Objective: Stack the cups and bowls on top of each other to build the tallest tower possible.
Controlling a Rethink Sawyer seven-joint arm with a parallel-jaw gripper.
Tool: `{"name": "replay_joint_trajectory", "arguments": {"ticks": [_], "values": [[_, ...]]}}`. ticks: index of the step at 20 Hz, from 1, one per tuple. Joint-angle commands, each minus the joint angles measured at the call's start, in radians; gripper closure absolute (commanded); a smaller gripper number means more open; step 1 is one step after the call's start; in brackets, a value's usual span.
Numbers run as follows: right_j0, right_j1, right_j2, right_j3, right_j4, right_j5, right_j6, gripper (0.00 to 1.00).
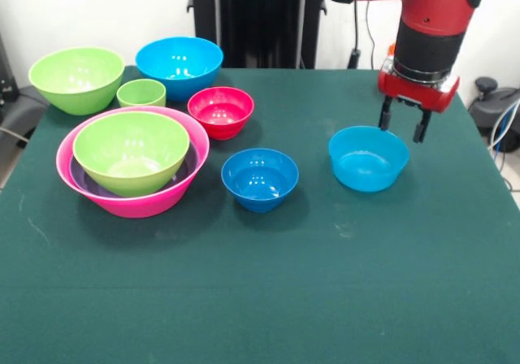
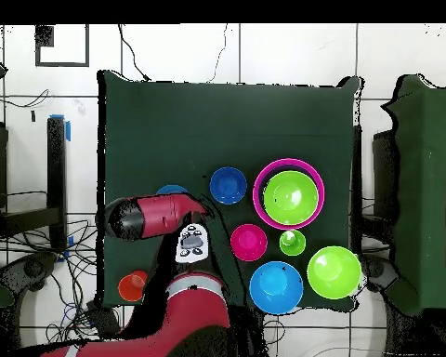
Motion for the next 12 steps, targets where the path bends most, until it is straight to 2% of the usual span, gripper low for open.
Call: {"name": "replay_joint_trajectory", "arguments": {"ticks": [1, 12], "values": [[0.020, 0.066, 0.012, 0.002, -0.008, -0.109, 0.101, 0.00], [0.032, 0.122, -0.008, -0.029, 0.000, -0.150, 0.091, 0.00]]}}
